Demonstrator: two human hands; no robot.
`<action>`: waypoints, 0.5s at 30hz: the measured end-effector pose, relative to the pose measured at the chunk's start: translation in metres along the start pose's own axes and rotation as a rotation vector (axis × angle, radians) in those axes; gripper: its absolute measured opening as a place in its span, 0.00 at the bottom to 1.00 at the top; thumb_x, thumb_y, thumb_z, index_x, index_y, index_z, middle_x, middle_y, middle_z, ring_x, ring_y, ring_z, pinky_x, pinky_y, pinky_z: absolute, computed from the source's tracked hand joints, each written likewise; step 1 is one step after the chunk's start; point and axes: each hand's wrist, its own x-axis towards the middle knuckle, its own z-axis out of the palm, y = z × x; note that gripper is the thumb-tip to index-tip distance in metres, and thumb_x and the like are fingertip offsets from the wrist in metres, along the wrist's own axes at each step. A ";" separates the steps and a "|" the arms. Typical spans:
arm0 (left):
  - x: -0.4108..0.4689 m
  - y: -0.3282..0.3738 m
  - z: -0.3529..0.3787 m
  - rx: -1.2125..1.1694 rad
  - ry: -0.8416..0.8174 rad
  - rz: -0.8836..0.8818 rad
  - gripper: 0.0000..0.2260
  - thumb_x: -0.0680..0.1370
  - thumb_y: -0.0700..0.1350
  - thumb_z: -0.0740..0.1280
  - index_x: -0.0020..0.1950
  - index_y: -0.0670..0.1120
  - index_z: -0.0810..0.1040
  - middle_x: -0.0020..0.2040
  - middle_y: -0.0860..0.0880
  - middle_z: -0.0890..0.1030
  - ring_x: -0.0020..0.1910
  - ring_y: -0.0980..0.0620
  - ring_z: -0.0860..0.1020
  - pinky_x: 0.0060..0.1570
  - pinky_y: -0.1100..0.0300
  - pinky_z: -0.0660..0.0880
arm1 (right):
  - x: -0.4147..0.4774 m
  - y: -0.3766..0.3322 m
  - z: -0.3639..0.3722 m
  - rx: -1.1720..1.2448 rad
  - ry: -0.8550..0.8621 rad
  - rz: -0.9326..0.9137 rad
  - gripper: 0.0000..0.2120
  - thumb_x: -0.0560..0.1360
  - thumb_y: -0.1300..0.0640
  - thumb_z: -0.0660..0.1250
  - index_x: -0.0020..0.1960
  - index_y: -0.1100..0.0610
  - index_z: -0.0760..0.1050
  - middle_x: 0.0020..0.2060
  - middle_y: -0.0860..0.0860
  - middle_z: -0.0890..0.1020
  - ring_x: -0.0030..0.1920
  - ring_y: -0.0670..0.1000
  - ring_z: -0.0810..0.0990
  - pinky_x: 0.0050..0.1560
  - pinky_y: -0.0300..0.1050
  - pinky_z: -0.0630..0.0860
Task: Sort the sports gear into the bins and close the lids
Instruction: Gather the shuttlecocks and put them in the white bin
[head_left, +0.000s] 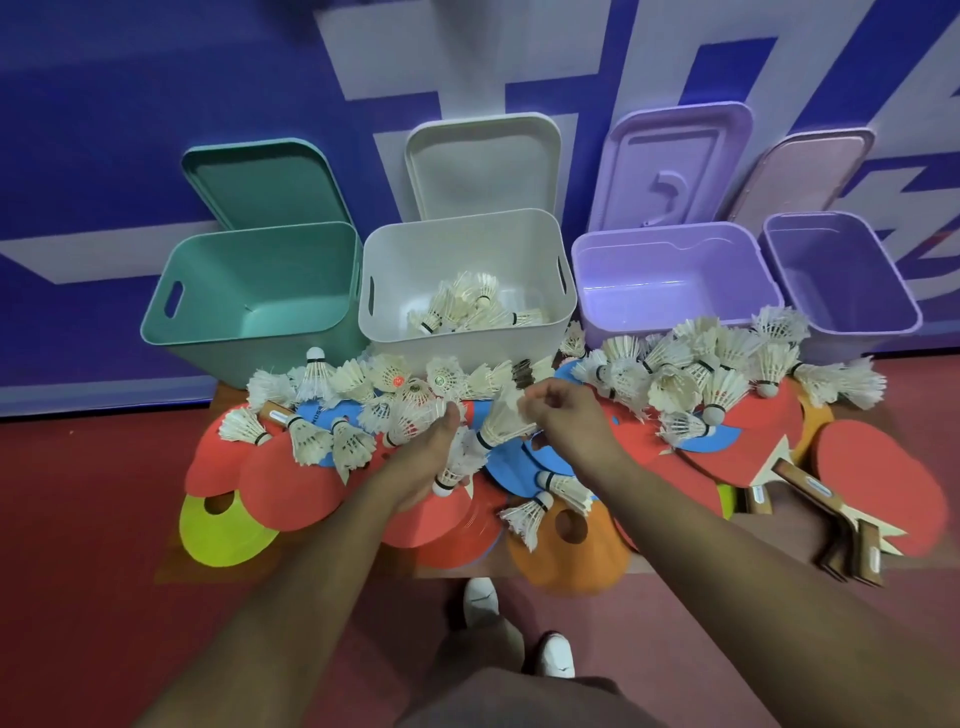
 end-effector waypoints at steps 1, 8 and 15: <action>-0.003 -0.005 -0.003 0.071 -0.042 0.027 0.42 0.68 0.77 0.57 0.74 0.52 0.65 0.70 0.47 0.72 0.68 0.48 0.70 0.67 0.48 0.67 | 0.000 0.003 0.000 -0.054 -0.003 -0.020 0.05 0.77 0.65 0.65 0.45 0.67 0.76 0.32 0.52 0.76 0.30 0.47 0.75 0.30 0.41 0.75; -0.022 -0.015 0.015 0.309 -0.069 0.222 0.35 0.69 0.43 0.78 0.69 0.55 0.62 0.60 0.51 0.76 0.54 0.56 0.76 0.48 0.65 0.74 | -0.018 0.033 0.012 -0.300 -0.141 -0.064 0.05 0.76 0.59 0.68 0.49 0.57 0.82 0.36 0.53 0.83 0.31 0.43 0.77 0.35 0.39 0.74; -0.031 -0.045 0.020 0.038 0.112 0.249 0.32 0.70 0.39 0.77 0.67 0.53 0.65 0.59 0.55 0.77 0.54 0.60 0.77 0.44 0.72 0.72 | -0.031 0.076 -0.015 -0.405 -0.116 -0.060 0.00 0.74 0.61 0.67 0.45 0.58 0.76 0.42 0.53 0.81 0.37 0.51 0.78 0.39 0.45 0.73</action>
